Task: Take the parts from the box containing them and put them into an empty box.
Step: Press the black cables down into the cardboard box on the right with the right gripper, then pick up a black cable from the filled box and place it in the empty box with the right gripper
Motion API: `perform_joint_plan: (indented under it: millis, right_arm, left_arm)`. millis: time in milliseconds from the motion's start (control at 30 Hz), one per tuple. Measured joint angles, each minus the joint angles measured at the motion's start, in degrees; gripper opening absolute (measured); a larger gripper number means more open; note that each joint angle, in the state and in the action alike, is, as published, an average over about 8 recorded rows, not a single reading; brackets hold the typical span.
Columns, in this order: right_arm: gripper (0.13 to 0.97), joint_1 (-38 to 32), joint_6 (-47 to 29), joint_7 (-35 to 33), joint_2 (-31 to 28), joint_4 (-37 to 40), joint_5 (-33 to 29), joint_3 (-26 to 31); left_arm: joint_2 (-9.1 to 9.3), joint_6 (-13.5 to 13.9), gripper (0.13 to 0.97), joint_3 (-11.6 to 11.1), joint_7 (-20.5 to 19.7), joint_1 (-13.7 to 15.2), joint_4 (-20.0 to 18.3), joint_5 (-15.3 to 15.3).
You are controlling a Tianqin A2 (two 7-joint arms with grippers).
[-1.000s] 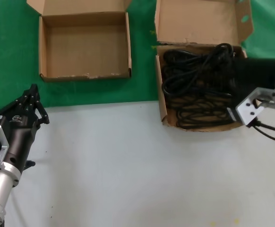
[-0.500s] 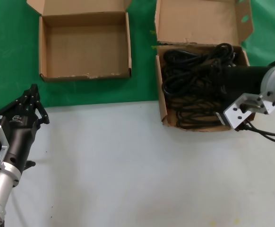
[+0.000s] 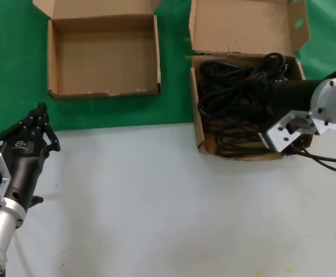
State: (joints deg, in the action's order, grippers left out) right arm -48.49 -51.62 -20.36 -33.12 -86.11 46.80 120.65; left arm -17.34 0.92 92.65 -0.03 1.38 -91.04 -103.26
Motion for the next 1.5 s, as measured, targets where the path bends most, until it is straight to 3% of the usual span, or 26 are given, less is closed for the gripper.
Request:
perform_joint_plan:
  millis: [333,600,900,1500]
  right_arm:
    - [0.372,-0.7,0.11,0.34,1.33,1.88,-0.41,0.69]
    - [0.249,-0.82,0.75,0.34,2.05,2.56,-0.48,0.94]
    - [0.171,-0.48,1.37,0.66,2.48,1.59,-0.65,0.85]
    - [0.159,-1.53,-2.08,6.32,-1.07,-9.73,0.38,-3.9]
  left_arm:
    - [0.0,0.0,0.145,0.0,0.0,0.0,0.0,0.0]
    - [0.0,0.0,0.145,0.0,0.0,0.0,0.0,0.0]
    - [0.0,0.0,0.145,0.0,0.0,0.0,0.0,0.0]
    - [0.0,0.0,0.145,0.0,0.0,0.0,0.0,0.0]
